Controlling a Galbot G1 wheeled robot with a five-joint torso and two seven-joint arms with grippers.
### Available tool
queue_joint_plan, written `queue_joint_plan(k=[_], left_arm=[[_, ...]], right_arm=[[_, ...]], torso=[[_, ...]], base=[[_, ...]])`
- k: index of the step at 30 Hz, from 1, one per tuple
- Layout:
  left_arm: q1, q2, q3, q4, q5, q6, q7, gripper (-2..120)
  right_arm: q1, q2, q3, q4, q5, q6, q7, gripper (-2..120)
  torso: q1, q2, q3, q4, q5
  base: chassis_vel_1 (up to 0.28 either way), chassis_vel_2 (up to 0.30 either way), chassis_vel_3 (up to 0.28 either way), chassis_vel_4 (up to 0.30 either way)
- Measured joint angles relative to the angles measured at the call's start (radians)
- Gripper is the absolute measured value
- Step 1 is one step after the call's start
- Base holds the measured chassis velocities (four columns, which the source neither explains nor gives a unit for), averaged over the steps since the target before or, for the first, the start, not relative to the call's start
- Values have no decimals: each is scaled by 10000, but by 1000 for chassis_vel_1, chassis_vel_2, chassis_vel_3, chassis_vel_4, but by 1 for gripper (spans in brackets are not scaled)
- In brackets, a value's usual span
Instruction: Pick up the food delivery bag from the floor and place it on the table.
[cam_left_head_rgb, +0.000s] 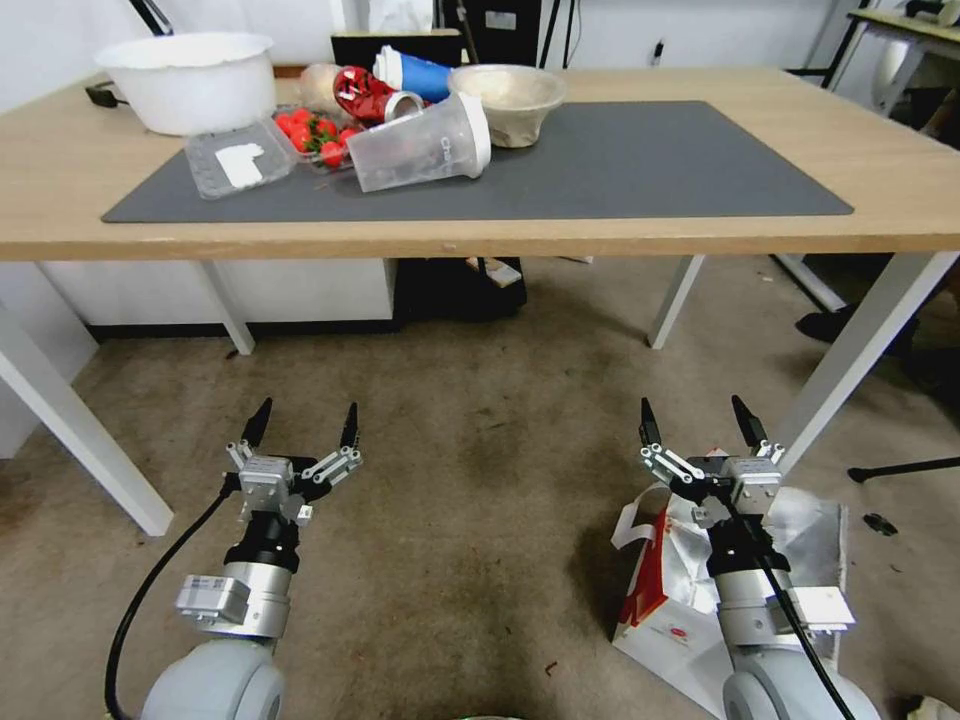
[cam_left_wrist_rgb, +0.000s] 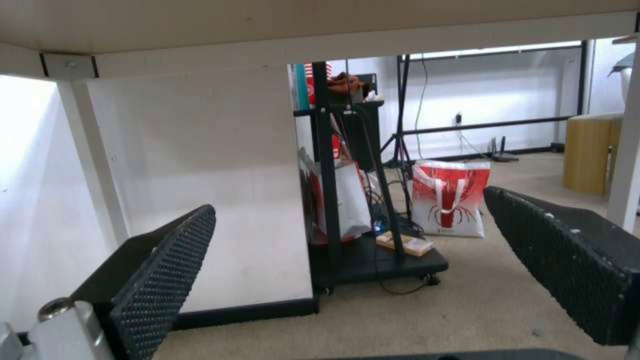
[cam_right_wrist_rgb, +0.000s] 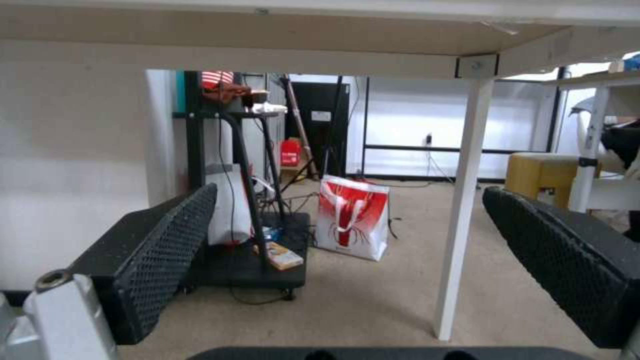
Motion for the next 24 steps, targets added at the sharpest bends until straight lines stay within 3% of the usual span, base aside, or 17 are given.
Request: queue_joint_plan(k=[14,24], left_arm=[[9,-1,6,-14,5,20,43,99],[32,-32,13,4,4,0,121,98]], right_arm=[[-29,20,8,66,31,-16,-6,100],[-112,-2,-36,229,331,-151,-8,100]], torso=[[-50,-564,-513,0,0],[-85,-726,-534,-1,0]], base=[[0,0,0,0],[0,0,0,0]])
